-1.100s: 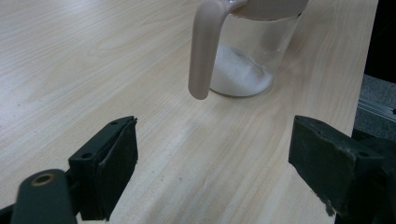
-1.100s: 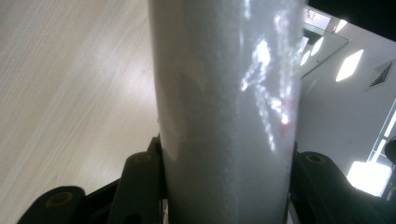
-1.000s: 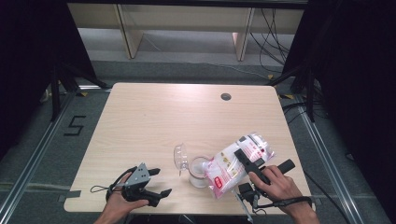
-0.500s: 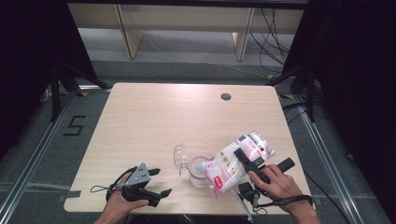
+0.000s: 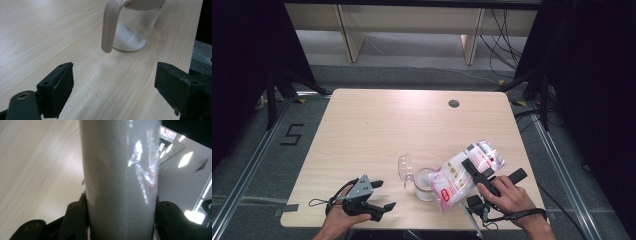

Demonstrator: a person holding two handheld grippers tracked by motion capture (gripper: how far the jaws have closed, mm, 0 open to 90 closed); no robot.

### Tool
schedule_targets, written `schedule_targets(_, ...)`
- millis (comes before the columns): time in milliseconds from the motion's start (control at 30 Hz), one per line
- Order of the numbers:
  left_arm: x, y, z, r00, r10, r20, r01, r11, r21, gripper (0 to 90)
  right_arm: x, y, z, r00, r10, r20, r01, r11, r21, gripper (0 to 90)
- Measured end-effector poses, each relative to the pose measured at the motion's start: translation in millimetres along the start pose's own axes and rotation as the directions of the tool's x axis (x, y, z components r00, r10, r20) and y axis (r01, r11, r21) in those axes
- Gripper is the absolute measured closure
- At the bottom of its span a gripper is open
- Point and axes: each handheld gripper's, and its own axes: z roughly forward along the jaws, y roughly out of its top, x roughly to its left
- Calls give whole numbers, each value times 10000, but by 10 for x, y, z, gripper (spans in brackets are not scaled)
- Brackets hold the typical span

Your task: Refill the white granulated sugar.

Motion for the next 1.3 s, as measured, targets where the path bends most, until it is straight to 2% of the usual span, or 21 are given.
schedule_targets(167, 10, 3, -3, 9999, 93, 53, -93, 9999, -38, 154, -10, 1, -4, 10000, -72, 2, 72, 10000, 5, 598)
schedule_targets(800, 3, -1, -4, 10000, -38, 45, 39, 9999, -112, 153, -9, -1, -4, 10000, -63, 6, 63, 10000, -12, 605)
schedule_targets(833, 27, 3, -15, 9996, 270, -32, -269, 9996, 107, 154, -10, -2, -5, 10000, -93, 1, 93, 9999, -39, 607)
schedule_targets(867, 29, 3, -15, 9996, 273, -54, -272, 9995, 128, 153, -9, -3, -4, 10000, -90, 5, 90, 9999, -51, 609)
schedule_targets(900, 14, 0, -11, 10000, 44, -3, -44, 10000, -18, 153, -1, -2, 0, 10000, -15, -2, 15, 10000, -43, 612)
schedule_targets(967, 7, -2, -9, 10000, -11, 37, 11, 10000, -68, 154, 12, 0, 6, 10000, 31, 1, -31, 10000, -83, 619)
schedule_targets(1000, 28, 1, -16, 9997, 261, -33, -261, 9996, 100, 154, 9, -2, 10, 10000, -30, -5, 30, 9999, -138, 623)
schedule_targets(1100, 25, 1, -13, 9998, 189, -43, -188, 9998, 78, 153, 19, -5, 16, 10000, 18, -56, -19, 9999, -107, 632)
schedule_targets(1133, 17, -1, -9, 9999, 129, -5, -129, 9999, -10, 153, 7, -5, 26, 9997, -238, -82, 237, 9995, -216, 638)
schedule_targets(1167, 17, -1, -9, 9999, 129, -5, -129, 9999, -10, 153, 26, -9, 12, 9999, -16, -107, 15, 10000, -98, 641)
schedule_targets(1200, 28, 1, -16, 9996, 263, -47, -263, 9996, 122, 154, 26, -14, 12, 9999, 2, -146, -4, 9999, -137, 644)
schedule_targets(1233, 7, -2, -8, 10000, -24, 42, 24, 10000, -70, 154, 23, -19, 18, 9999, -88, -100, 86, 9998, -194, 646)
schedule_targets(1300, 1, -3, -5, 10000, -64, 54, 65, 9999, -99, 154, 35, -18, 15, 9999, -12, -152, 10, 9999, -168, 651)
